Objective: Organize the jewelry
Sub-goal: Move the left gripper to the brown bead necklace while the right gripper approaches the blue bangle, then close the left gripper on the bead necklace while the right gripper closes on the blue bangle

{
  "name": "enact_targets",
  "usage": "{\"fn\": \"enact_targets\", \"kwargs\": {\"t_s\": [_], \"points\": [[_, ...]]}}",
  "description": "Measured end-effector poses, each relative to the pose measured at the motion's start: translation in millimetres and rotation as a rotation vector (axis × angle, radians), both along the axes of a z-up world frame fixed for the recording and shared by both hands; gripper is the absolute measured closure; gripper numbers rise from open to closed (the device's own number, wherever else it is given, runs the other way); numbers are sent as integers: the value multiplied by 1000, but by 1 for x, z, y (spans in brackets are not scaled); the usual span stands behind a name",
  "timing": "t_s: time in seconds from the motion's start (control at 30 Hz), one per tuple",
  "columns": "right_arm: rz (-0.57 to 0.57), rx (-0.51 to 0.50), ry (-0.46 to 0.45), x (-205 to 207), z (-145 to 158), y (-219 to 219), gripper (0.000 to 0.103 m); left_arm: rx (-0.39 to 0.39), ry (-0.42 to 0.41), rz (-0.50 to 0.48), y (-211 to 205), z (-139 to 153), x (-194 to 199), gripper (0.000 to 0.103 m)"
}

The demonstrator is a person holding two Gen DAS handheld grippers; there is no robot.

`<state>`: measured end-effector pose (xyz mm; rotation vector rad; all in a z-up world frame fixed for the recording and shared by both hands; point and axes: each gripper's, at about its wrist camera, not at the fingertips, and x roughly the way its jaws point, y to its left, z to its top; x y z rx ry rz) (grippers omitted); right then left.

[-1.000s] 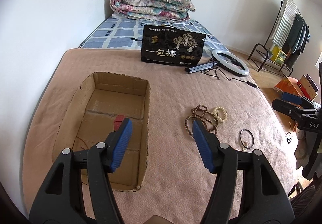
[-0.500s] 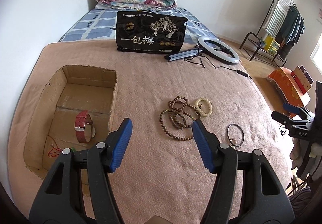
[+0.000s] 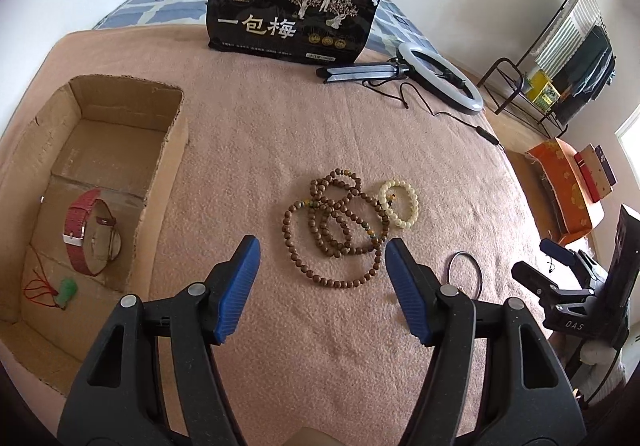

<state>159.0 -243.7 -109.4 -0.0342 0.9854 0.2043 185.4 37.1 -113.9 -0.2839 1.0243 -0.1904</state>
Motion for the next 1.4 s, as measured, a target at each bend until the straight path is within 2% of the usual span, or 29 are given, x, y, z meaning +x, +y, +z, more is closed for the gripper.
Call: {"fn": "enact_targets", "kwargs": {"t_s": [0.23, 0.4, 0.63, 0.9, 1.03, 1.4], "points": [[-28, 53, 43, 6, -17, -14, 0, -106, 71, 43, 0, -32, 26, 32], [-48, 63, 51, 8, -22, -24, 0, -144, 117, 81, 2, -53, 38, 32], [-54, 99, 87, 11, -30, -27, 0, -170, 134, 116, -2, -61, 52, 32], [-45, 124, 109, 13, -34, -23, 0, -52, 146, 77, -20, -65, 57, 32], [-32, 128, 122, 14, -37, -18, 0, -57, 153, 100, -20, -71, 57, 32], [41, 60, 174, 18, -53, 15, 0, 93, 127, 81, -39, -80, 63, 32]]}}
